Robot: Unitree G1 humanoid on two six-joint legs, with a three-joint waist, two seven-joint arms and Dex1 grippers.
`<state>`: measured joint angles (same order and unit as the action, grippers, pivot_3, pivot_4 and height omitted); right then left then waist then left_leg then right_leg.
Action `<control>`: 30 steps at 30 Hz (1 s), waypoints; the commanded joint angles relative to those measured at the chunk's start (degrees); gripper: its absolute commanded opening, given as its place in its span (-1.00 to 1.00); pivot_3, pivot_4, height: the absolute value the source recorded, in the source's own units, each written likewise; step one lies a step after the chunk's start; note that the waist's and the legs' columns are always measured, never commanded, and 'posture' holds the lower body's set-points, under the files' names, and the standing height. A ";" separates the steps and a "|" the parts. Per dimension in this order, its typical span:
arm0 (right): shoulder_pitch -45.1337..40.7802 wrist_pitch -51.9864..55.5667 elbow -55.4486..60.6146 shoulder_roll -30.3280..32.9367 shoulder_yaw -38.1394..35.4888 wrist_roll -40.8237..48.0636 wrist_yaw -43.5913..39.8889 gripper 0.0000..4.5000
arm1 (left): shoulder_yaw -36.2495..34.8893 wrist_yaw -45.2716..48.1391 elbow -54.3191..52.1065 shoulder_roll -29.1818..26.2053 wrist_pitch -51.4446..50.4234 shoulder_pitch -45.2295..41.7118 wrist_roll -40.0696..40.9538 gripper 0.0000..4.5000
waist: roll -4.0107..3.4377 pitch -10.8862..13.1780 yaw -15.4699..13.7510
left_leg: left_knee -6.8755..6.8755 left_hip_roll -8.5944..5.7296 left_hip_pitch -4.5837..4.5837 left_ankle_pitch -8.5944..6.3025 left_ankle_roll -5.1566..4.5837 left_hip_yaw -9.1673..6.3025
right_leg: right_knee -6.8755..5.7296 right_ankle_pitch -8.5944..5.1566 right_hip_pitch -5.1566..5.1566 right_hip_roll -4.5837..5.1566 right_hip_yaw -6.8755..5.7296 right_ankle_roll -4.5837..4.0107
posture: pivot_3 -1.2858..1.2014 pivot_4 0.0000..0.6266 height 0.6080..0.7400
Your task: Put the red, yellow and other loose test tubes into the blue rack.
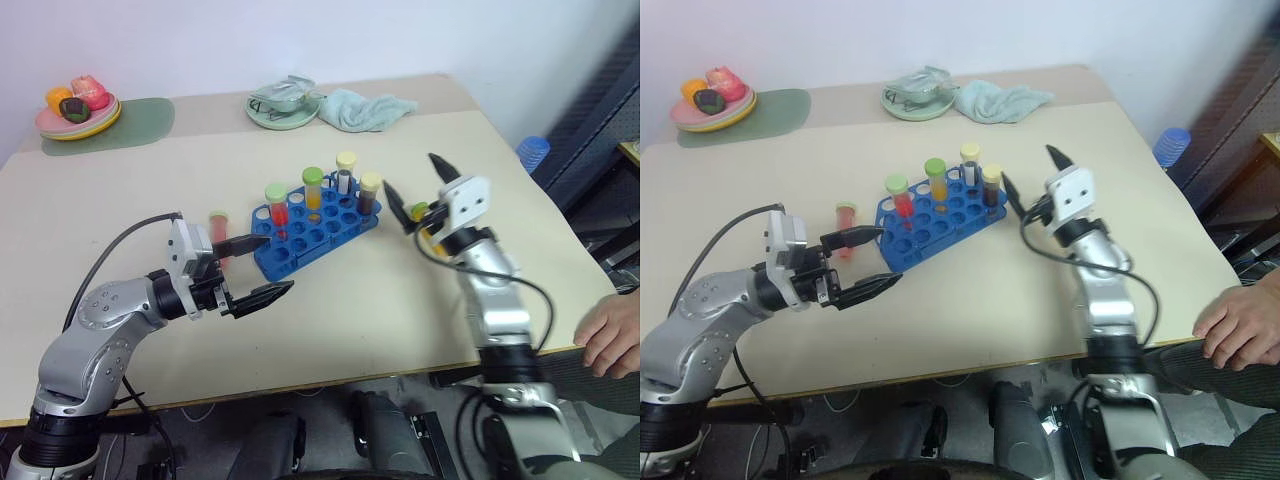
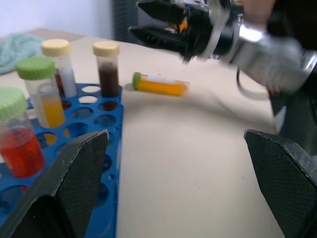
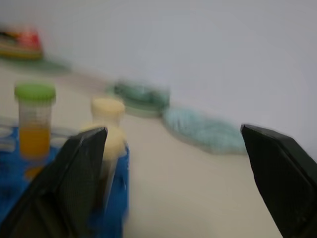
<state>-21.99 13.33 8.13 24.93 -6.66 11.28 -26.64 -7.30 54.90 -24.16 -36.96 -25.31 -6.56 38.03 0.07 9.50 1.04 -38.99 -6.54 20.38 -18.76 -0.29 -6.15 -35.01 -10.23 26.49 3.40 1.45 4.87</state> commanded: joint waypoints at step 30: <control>-46.28 32.89 -66.93 11.65 21.84 -10.06 -24.38 0.96 | 1.18 -0.03 -1.61 1.10 1.88 0.03 0.26 1.00 | 0.01 0.05 -0.32 | 0.02 0.01 0.23 -0.14 -0.24 0.07 | 0.56 0.03 -0.05 0.08 -0.10 0.04 | 0.03 -0.52 1.00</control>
<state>-66.16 46.60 -57.73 36.43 14.61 2.76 -49.22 -4.28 55.14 -23.61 -35.47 -23.49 -6.75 37.02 0.07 9.55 0.73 -38.97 -6.53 20.61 -18.90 -0.53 -6.09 -34.45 -10.19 26.44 3.49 1.35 4.91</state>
